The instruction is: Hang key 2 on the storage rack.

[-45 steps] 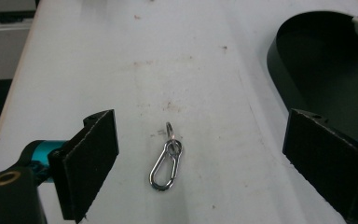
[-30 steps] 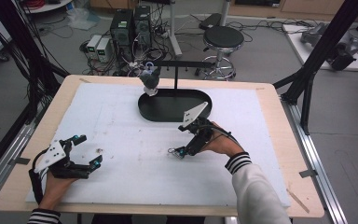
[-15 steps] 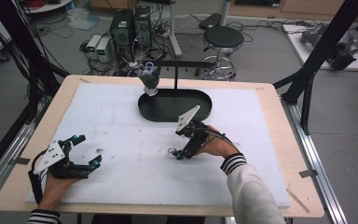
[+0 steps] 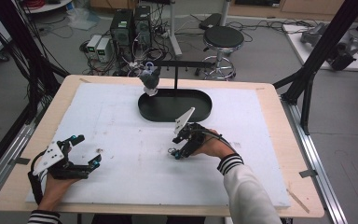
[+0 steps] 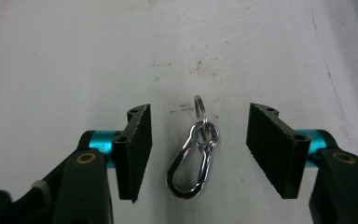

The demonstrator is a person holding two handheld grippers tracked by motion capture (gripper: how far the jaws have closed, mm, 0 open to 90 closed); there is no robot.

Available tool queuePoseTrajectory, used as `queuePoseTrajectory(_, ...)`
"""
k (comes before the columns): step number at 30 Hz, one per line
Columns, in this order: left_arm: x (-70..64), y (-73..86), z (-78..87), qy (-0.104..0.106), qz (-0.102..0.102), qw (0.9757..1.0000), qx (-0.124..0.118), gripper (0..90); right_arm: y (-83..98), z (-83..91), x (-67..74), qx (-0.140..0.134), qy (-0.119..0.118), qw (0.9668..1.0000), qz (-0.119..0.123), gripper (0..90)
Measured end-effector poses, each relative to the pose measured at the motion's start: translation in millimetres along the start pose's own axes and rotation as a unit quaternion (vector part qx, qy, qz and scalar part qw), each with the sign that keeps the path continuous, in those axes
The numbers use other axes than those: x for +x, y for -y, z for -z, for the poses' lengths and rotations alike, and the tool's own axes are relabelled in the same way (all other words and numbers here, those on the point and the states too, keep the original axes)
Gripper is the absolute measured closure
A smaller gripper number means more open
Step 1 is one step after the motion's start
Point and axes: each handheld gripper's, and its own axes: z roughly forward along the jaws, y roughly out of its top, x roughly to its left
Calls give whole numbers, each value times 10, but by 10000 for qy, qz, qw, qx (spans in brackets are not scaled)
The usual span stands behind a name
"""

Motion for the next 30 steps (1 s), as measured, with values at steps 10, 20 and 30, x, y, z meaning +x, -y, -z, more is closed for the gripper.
queuePoseTrajectory(10, -3, 1, -5, -37, 21, 10000, -5, 17, 6, -51, -22, 71, -13, 10000, 8, 570)
queuePoseTrajectory(20, 2, 0, -4, -22, 21, 10000, 5, 17, 7, -46, -25, 118, -22, 9999, 113, 722)
queuePoseTrajectory(30, 2, 1, -5, -28, 53, 10000, -10, 17, -3, -73, -23, 167, -16, 9998, 124, 811)
